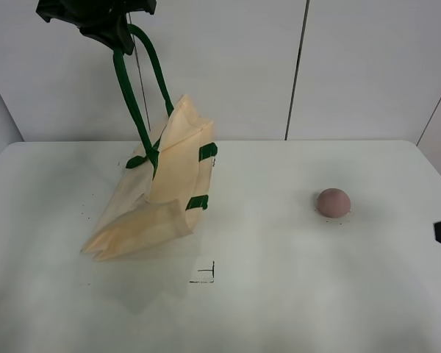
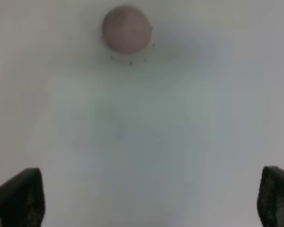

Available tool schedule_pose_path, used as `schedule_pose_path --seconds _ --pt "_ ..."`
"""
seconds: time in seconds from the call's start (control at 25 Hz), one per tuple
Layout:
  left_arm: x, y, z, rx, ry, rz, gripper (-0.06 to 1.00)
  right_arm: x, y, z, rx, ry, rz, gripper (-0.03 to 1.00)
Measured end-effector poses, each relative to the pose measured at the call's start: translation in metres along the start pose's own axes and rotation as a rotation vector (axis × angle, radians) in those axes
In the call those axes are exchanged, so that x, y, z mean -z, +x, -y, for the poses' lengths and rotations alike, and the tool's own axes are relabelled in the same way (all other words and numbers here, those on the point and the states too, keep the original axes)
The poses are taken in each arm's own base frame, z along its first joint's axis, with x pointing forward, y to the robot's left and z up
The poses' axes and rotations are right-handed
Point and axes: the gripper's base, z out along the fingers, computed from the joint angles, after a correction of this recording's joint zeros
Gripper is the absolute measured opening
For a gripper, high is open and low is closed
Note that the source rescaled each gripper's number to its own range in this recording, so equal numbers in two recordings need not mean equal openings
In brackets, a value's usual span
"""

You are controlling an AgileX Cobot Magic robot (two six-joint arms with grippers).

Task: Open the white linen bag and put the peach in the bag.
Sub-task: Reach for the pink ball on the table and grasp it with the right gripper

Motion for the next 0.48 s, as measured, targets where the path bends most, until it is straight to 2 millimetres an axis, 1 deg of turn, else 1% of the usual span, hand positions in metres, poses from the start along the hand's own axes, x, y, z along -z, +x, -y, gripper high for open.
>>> schedule_pose_path --seconds 0.12,0.2,0.28,0.36,0.44,0.48 --pt "0.000 0.000 0.000 0.001 0.004 -0.001 0.00 -0.049 -0.039 0.001 -0.003 0.000 -0.144 1.00" --pt "0.000 0.000 0.000 0.001 0.005 -0.001 0.00 -0.089 -0.062 0.001 -0.003 0.000 -0.249 1.00" --pt "0.000 0.000 0.001 0.002 0.006 -0.001 0.00 -0.120 -0.086 0.002 0.000 -0.001 -0.305 1.00" --pt "0.000 0.000 0.001 0.002 0.006 -0.001 0.00 -0.156 -0.102 0.002 0.000 -0.002 -0.375 1.00" --pt "0.000 0.000 0.001 0.002 0.006 -0.001 0.00 -0.183 -0.117 0.003 0.002 -0.003 -0.408 1.00" --pt "0.000 0.000 0.001 0.002 0.006 -0.001 0.00 -0.197 -0.120 0.003 0.002 -0.003 -0.433 1.00"
